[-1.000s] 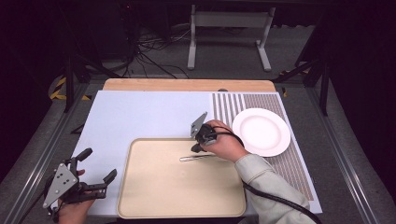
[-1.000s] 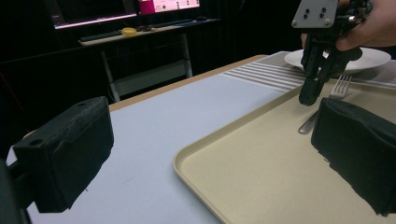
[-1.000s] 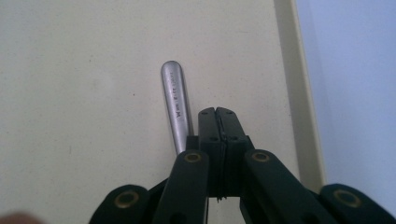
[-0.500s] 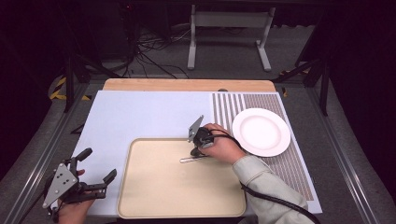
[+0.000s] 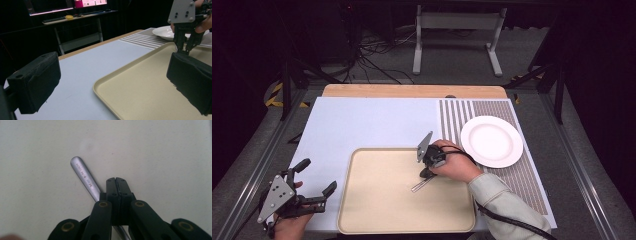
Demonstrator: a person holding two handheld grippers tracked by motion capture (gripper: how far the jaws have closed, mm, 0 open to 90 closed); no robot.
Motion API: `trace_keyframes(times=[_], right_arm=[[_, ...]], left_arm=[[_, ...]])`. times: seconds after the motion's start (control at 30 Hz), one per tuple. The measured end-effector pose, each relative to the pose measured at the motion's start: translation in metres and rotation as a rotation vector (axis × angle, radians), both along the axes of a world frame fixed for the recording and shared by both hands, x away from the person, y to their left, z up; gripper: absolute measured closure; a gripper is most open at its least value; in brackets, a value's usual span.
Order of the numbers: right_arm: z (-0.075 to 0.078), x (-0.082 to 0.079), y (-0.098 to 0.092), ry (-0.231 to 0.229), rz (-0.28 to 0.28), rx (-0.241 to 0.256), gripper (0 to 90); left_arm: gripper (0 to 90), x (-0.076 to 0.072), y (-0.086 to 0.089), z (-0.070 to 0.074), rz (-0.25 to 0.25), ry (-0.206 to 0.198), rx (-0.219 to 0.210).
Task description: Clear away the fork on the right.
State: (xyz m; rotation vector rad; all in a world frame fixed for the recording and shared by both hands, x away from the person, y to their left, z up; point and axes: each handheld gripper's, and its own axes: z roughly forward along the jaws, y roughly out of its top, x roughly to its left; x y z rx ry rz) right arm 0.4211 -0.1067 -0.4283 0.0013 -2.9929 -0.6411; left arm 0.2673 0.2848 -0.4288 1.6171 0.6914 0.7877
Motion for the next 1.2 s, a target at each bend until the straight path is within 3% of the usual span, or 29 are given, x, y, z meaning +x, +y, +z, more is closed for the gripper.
trace_keyframes(times=[0.6, 1.2], right_arm=[[0.004, -0.031, -0.030, 0.038, 0.029, -0.081, 90.0], [0.004, -0.036, -0.054, 0.053, 0.019, -0.067, 90.0]], left_arm=[[0.3, 0.001, -0.002, -0.001, -0.001, -0.001, -0.001], [0.2, 0.002, -0.002, -0.001, -0.003, 0.002, 0.003]])
